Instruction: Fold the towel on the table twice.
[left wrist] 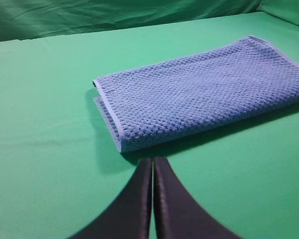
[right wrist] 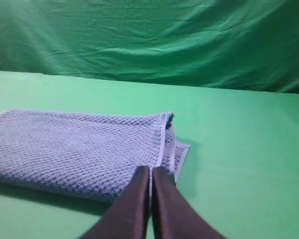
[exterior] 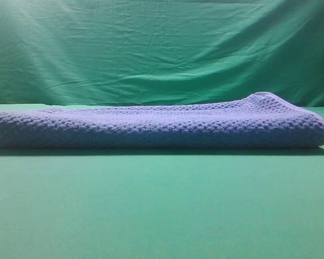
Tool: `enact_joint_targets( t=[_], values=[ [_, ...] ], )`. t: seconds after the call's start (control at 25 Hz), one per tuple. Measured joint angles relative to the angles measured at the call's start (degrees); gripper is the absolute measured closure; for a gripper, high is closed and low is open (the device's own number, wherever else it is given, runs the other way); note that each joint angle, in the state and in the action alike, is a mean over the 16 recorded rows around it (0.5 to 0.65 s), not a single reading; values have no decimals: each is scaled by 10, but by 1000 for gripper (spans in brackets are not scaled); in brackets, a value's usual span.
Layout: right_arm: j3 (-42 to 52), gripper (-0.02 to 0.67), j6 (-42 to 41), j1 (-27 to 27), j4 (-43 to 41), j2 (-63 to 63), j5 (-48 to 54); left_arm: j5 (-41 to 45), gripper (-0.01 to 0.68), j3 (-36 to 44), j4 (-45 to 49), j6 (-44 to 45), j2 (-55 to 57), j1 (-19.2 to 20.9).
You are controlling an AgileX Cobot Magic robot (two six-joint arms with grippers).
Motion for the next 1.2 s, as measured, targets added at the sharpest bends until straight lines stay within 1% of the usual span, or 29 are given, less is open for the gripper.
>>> enact_joint_targets(
  t=[0.24,0.52,1.2],
  values=[
    [14,649,-1,0,-9,0,-22,-4,673,6,-2,0,0,0],
    [25,649,-1,0,-10,0,-23,-20,673,25,-2,0,0,0],
    [74,649,-1,0,-10,0,27,-60,673,72,-3,0,0,0]
  ],
)
